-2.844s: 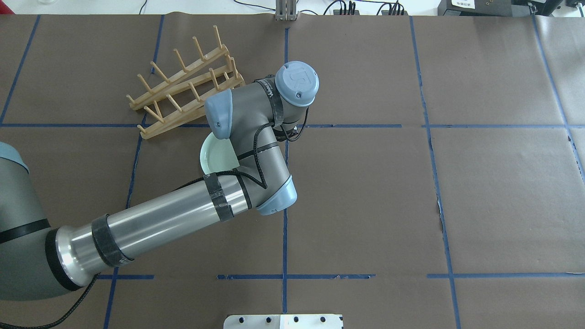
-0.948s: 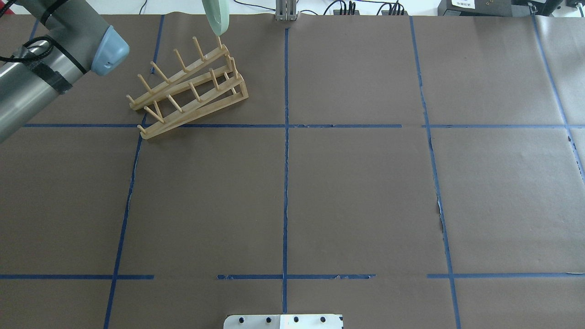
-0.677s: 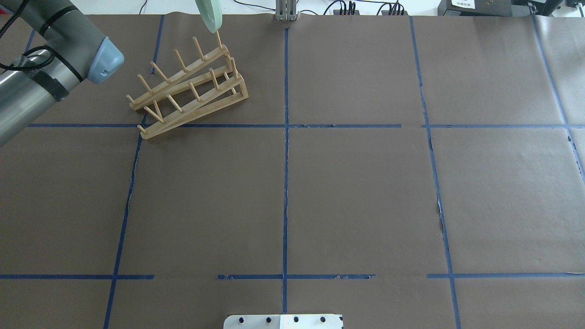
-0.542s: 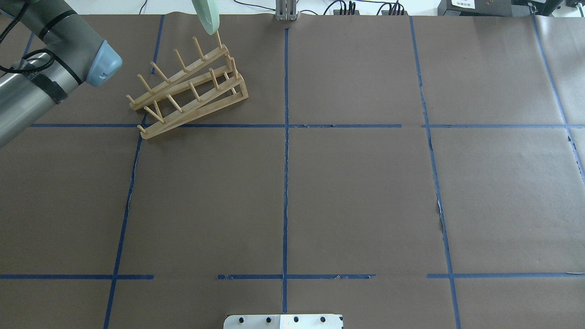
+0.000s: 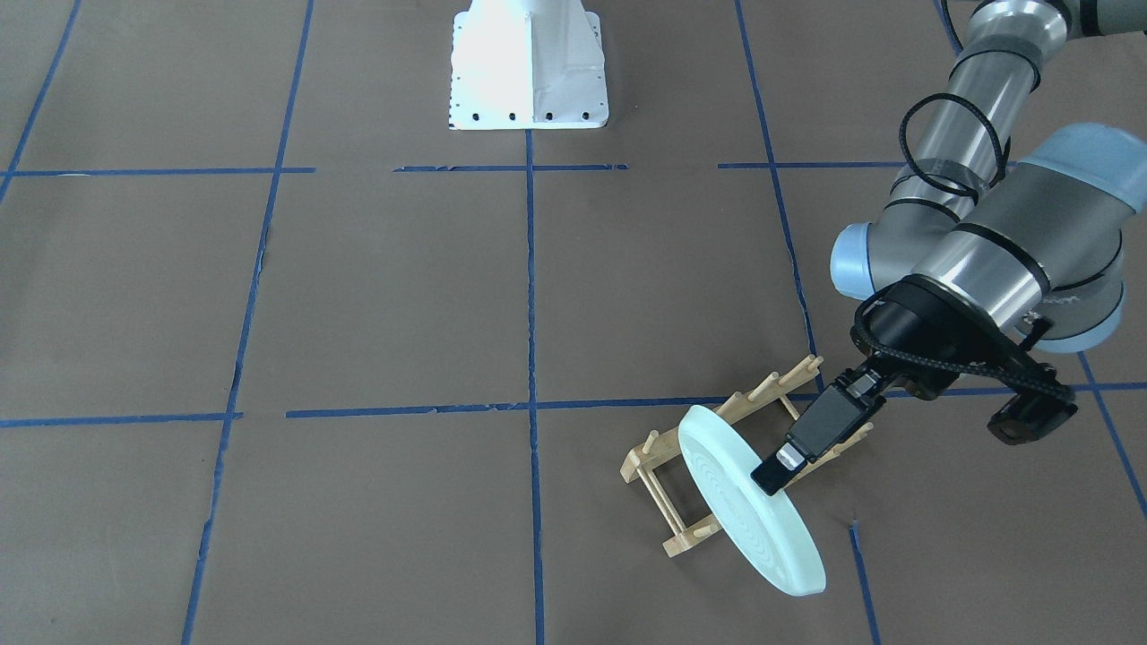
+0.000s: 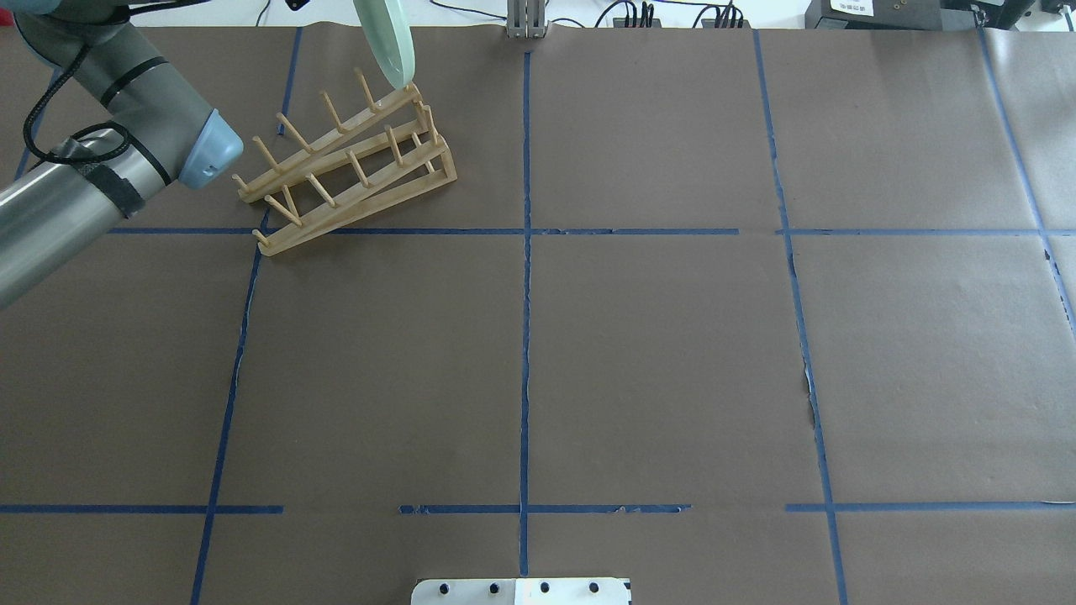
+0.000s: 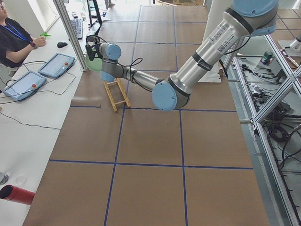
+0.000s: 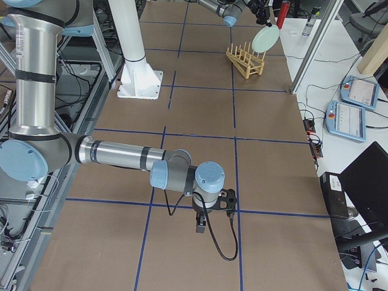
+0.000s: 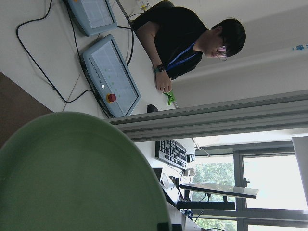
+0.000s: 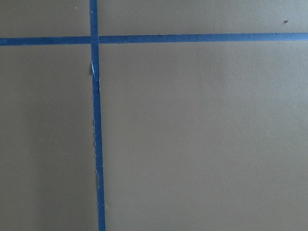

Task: Place plate on rack
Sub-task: 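Lower the upright plate into the rack slots with the left gripper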

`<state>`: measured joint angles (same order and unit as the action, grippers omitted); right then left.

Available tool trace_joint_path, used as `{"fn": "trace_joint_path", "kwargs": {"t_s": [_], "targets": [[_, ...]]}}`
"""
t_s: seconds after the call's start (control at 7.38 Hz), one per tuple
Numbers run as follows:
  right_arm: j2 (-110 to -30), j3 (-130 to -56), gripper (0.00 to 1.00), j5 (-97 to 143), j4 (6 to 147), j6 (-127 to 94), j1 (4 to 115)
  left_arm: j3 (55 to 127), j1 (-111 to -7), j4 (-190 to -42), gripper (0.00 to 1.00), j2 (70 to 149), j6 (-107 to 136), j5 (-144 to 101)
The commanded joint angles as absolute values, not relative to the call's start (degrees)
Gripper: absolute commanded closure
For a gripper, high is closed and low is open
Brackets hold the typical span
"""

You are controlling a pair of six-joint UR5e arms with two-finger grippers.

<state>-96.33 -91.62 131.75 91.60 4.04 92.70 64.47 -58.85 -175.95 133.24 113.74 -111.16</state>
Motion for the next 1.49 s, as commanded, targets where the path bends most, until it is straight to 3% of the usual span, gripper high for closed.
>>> {"fn": "trace_joint_path", "kwargs": {"t_s": [0.0,0.81,0.95,1.08,1.35], "targets": [[-96.33,-91.58,0.0,131.75,91.58,4.04,92.72,64.42,-58.27,-177.44,1.0,131.76,113.91,-110.57],[-96.33,-91.58,0.0,131.75,91.58,4.04,92.64,64.42,-54.93,-178.77,1.0,128.94,113.38,-110.48],[-96.33,-91.67,0.0,131.75,91.58,4.04,92.72,64.6,-54.93,-178.68,0.3,128.85,113.2,-110.48],[-96.33,-91.58,0.0,131.75,91.58,4.04,92.72,64.86,-54.93,-178.25,0.0,128.85,113.12,-111.35],[-96.33,-91.67,0.0,131.75,91.58,4.04,92.72,67.91,-55.37,-168.74,0.0,128.06,106.75,-118.24]]}}
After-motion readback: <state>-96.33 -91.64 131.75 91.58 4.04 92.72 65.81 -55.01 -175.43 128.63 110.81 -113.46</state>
